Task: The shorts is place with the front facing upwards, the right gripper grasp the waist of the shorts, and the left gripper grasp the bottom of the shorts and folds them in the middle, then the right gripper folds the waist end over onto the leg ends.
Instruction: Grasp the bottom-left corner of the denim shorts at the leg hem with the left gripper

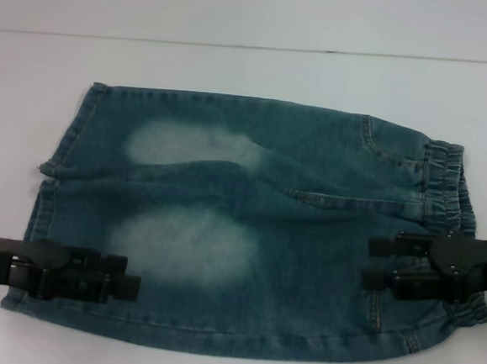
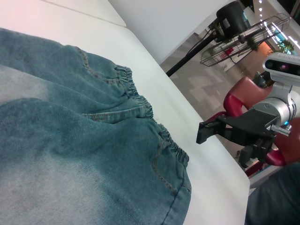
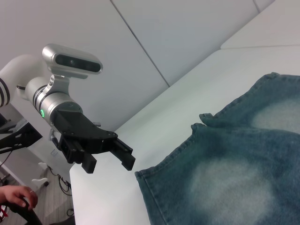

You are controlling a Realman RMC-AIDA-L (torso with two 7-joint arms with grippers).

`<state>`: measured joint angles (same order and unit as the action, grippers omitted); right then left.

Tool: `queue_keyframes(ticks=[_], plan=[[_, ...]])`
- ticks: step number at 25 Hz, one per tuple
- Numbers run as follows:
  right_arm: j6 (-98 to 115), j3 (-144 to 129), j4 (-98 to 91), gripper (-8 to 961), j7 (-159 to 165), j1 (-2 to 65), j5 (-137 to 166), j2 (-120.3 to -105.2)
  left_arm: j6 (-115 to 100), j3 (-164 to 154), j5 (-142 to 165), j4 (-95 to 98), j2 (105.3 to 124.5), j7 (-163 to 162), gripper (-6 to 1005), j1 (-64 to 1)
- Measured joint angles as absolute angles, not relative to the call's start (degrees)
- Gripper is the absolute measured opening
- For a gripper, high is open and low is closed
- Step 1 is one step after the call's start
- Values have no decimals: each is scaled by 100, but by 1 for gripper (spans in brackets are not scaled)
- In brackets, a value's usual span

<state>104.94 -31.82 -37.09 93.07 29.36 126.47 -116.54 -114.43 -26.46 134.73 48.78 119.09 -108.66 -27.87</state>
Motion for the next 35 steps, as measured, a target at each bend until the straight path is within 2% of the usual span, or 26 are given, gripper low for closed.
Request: queue_keyframes(ticks=[16, 26, 35], plan=[[10494, -3181, -3709, 820, 9308, 2940, 12647, -11654, -11443, -2615, 13488, 4886, 11899, -10990, 731, -2810], [10509, -3190, -3715, 820, 9267, 2945, 12647, -11654, -11504, -2558, 13936, 5613, 11539, -12984, 711, -3059], [10527, -3201, -3726, 820, 9189, 2953, 12647, -11651, -11188, -2593, 15061, 5725, 11459, -13876, 694, -3314]])
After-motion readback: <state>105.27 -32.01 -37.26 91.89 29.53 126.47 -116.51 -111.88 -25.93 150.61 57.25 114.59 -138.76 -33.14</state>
